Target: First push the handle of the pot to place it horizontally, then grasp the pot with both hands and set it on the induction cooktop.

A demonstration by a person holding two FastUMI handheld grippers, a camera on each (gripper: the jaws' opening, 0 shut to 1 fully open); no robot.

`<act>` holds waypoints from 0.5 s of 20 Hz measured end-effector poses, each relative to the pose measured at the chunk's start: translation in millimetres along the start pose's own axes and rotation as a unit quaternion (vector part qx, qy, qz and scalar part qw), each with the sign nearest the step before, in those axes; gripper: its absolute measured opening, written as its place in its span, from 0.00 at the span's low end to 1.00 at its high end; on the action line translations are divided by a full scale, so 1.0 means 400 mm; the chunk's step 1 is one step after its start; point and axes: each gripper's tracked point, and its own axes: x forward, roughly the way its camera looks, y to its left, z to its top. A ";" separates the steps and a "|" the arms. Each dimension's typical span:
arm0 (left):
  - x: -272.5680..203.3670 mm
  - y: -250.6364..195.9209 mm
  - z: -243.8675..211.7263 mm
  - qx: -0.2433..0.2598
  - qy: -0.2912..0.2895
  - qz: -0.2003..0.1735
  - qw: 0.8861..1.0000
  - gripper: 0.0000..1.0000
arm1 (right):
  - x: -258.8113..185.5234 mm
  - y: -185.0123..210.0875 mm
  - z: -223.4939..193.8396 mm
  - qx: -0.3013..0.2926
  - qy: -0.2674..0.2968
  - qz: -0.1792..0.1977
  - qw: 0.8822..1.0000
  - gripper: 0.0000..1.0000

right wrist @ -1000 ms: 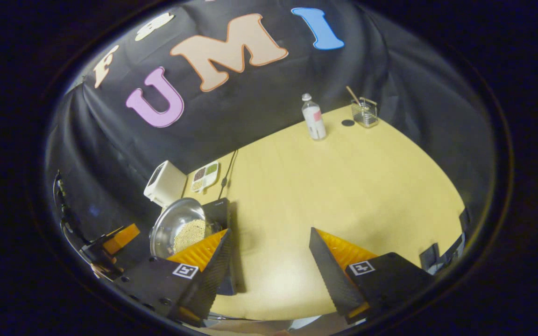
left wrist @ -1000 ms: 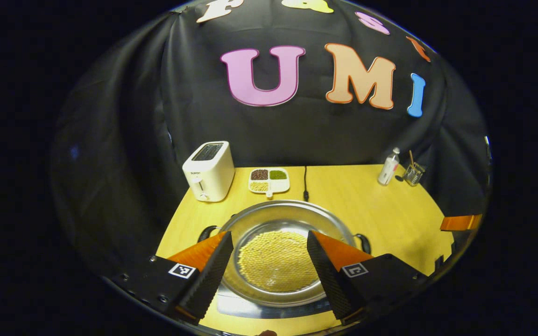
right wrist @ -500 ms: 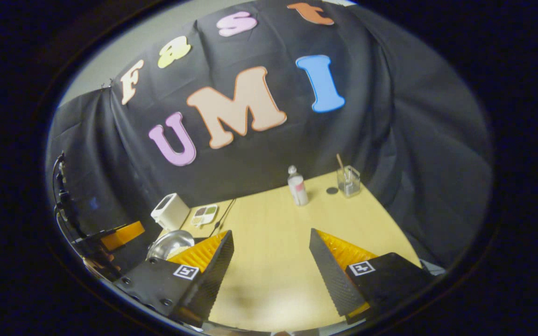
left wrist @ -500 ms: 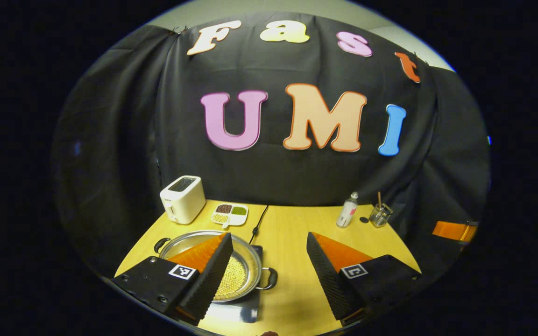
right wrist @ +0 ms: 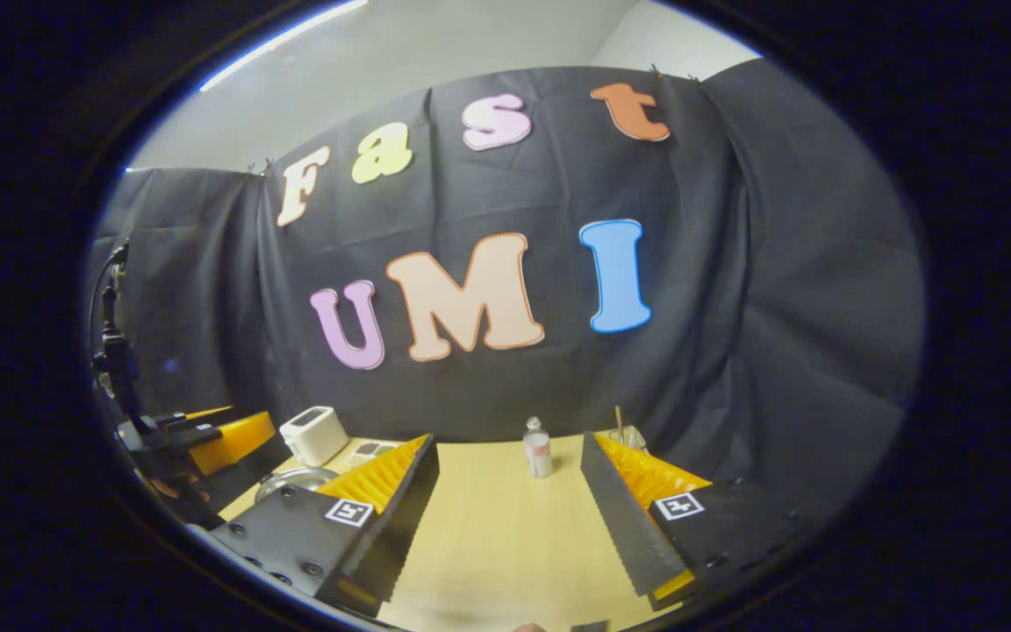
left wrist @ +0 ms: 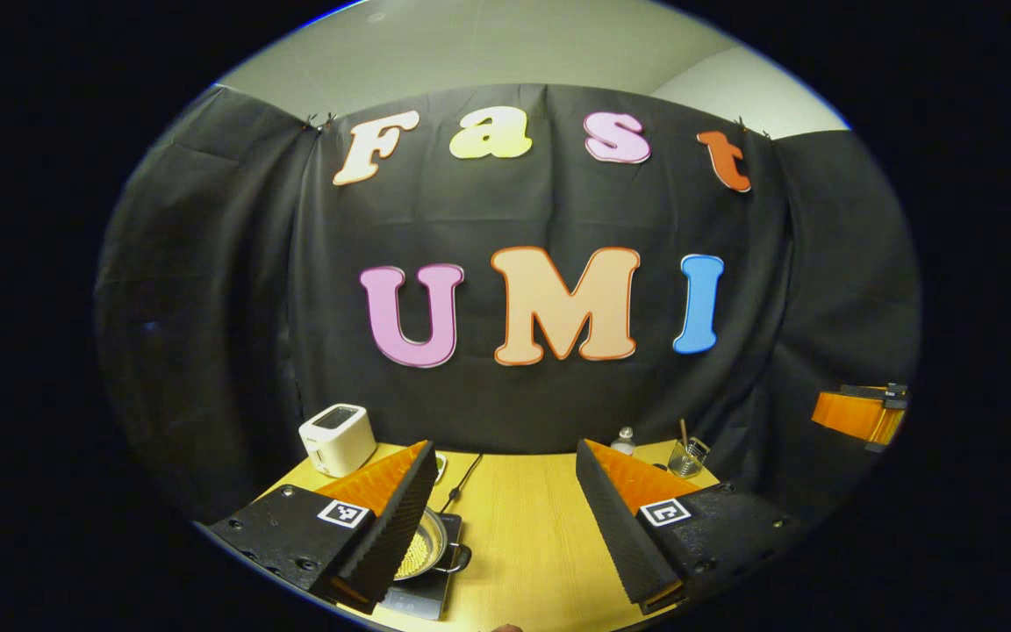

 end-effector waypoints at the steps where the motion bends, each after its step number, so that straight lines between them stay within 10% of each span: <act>1: -0.008 -0.007 0.014 0.005 -0.010 0.000 1.000 0.96 | -0.008 0.001 0.011 0.000 -0.007 0.002 1.000 1.00; 10: -0.050 -0.056 0.046 0.026 -0.054 -0.004 0.998 0.96 | -0.060 -0.004 0.021 -0.019 -0.031 -0.006 0.999 1.00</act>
